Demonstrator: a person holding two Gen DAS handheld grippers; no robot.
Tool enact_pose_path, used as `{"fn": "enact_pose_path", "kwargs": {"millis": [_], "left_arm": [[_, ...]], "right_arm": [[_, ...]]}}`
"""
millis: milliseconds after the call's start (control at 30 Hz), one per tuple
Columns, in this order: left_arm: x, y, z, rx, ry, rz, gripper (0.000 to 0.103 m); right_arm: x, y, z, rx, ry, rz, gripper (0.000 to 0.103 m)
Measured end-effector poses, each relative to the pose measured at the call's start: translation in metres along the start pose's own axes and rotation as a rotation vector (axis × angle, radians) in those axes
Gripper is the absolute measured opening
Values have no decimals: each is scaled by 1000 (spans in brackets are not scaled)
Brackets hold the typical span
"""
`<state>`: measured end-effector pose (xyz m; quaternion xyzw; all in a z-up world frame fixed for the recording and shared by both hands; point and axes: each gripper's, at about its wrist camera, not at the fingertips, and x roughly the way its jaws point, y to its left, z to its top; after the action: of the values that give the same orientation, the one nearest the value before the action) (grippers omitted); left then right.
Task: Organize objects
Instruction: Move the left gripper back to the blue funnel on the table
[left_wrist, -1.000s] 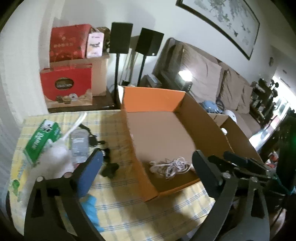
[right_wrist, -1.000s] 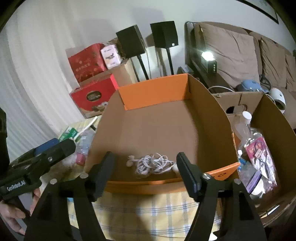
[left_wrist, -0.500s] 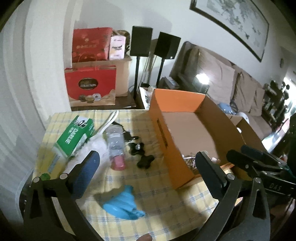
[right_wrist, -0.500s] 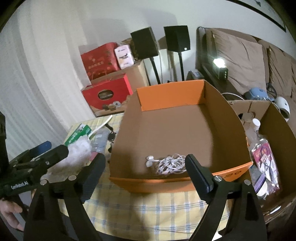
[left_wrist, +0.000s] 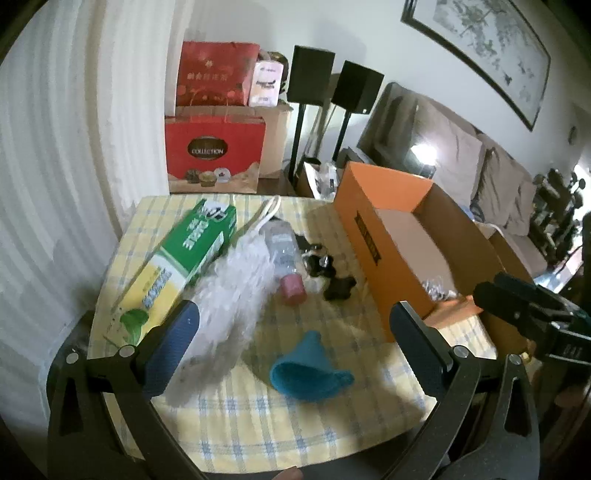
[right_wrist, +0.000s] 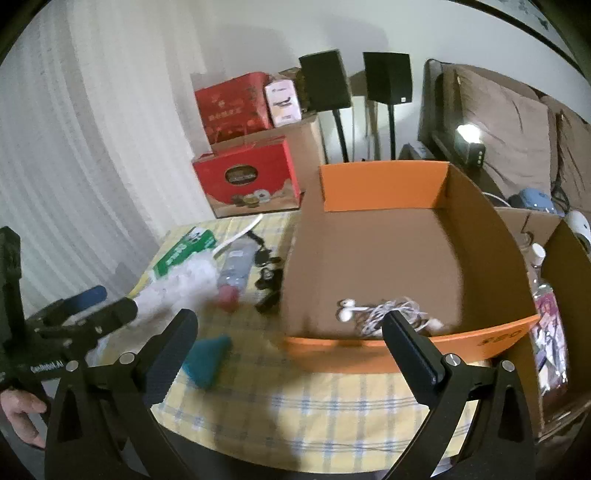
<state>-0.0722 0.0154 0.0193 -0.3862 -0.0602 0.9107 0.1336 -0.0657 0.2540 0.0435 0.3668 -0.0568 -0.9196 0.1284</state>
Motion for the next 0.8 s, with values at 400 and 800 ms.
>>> {"fn": "enact_pose_path", "kwargs": {"millis": [400,800], "left_arm": [[17,-1,-38,28,31,-53,103],[46,-12,-48,83,26,-55,103]], "right_arm": [[12,28,-14,-19,26,31,102],[12,32,-15,-18,36,37,102]]}}
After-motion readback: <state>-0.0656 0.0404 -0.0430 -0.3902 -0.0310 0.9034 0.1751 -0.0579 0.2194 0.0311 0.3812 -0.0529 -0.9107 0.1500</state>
